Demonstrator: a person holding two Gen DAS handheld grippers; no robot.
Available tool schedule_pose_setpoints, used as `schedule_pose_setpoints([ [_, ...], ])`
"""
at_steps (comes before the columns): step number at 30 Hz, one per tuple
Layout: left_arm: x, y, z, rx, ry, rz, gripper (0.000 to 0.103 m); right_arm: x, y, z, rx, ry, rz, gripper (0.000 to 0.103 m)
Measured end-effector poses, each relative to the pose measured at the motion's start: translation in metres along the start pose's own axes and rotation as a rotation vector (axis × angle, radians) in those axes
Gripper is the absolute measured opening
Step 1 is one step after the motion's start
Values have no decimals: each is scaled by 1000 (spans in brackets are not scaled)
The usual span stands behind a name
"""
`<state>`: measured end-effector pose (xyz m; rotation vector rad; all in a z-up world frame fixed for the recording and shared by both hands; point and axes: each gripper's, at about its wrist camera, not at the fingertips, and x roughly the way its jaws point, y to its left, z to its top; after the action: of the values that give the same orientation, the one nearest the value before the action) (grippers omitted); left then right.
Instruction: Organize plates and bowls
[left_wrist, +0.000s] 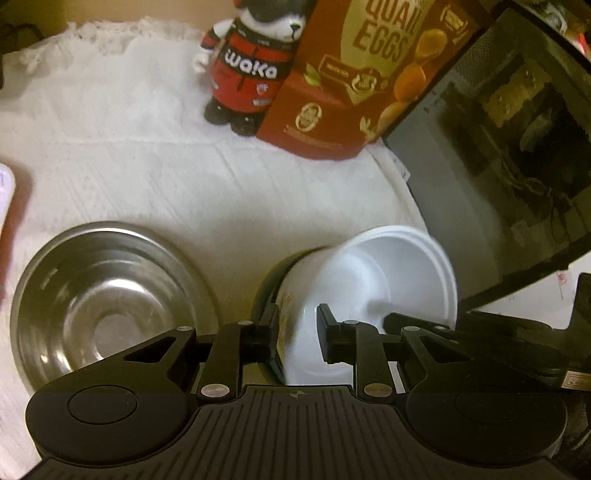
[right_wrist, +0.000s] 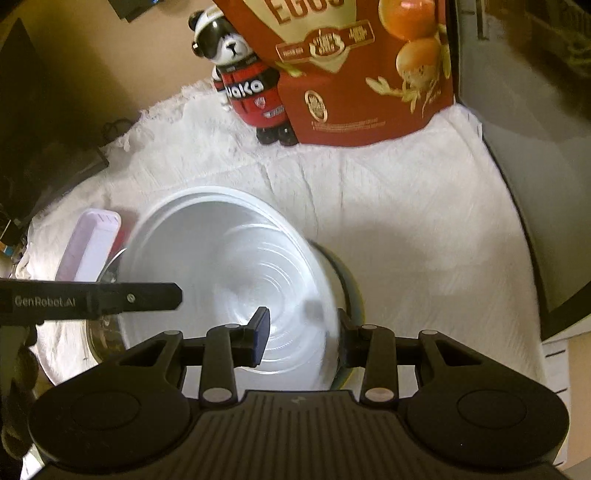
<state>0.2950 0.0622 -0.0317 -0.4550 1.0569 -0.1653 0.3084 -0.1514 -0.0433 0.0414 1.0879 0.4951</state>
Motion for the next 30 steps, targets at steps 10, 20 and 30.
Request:
schedule_pose_setpoints([
  [10,-3,-6,4,-21,-5,-16,25,-13,-6,13,-11,-64,-17,38],
  [20,-33,24,4,-74,-90,13,24,-33,21,44,-158,-162,-52,37],
  [30,-79,109,-29,-264,-184,240,25,33,114,92,-290,64,152,37],
])
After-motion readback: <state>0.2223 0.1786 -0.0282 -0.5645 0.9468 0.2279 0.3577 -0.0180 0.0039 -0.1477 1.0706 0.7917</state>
